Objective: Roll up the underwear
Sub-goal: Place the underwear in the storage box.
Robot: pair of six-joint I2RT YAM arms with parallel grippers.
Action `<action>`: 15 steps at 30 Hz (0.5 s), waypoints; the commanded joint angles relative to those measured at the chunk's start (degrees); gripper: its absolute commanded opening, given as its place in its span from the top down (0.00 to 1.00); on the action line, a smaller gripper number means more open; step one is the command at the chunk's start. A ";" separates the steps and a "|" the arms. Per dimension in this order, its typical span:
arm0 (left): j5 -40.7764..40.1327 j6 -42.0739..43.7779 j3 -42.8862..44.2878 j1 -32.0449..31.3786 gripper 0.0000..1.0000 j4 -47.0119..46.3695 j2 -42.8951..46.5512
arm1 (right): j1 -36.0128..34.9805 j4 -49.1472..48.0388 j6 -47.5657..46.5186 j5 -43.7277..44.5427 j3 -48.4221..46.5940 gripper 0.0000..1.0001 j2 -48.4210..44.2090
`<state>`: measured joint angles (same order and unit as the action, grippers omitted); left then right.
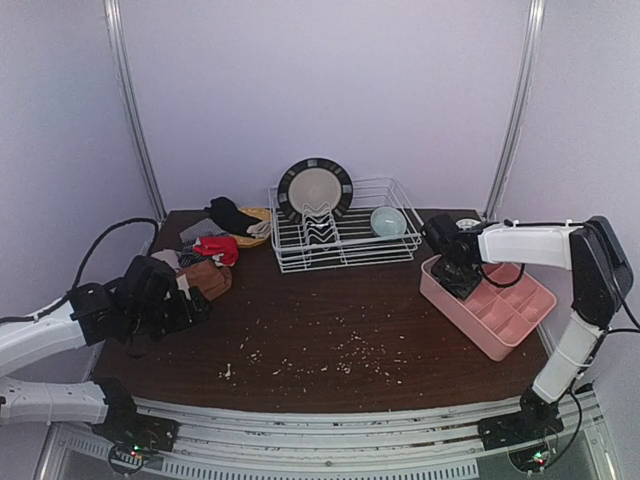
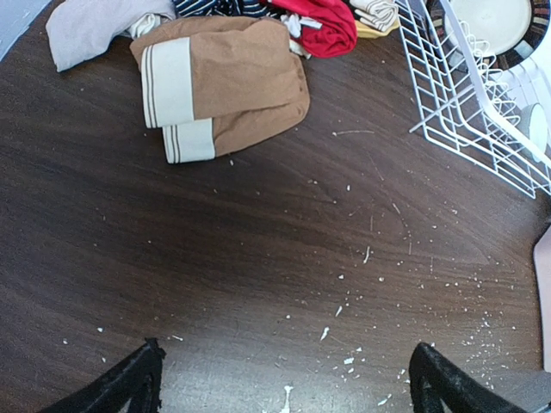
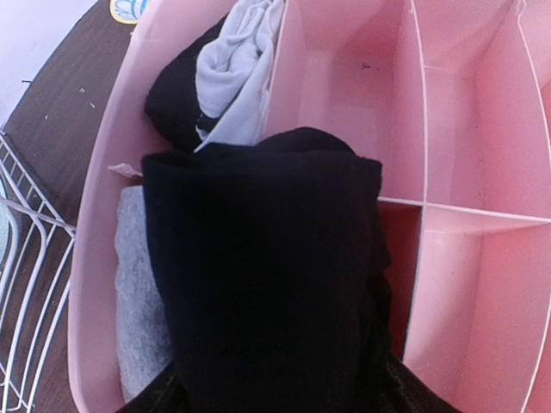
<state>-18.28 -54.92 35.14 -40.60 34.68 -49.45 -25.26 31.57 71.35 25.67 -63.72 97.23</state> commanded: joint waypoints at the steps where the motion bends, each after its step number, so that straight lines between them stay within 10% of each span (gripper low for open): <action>1: -1.12 0.20 0.55 -0.10 0.02 -0.44 -0.33 | -0.86 4.26 -2.02 -0.60 0.64 0.35 -2.65; 15: -0.67 1.76 2.04 -0.16 0.02 -0.55 -3.02 | -2.08 6.30 -6.61 1.51 0.63 0.20 -9.71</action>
<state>-19.07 -53.91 35.38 -40.60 34.79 -51.66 -27.11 35.09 65.95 25.08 -63.46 88.79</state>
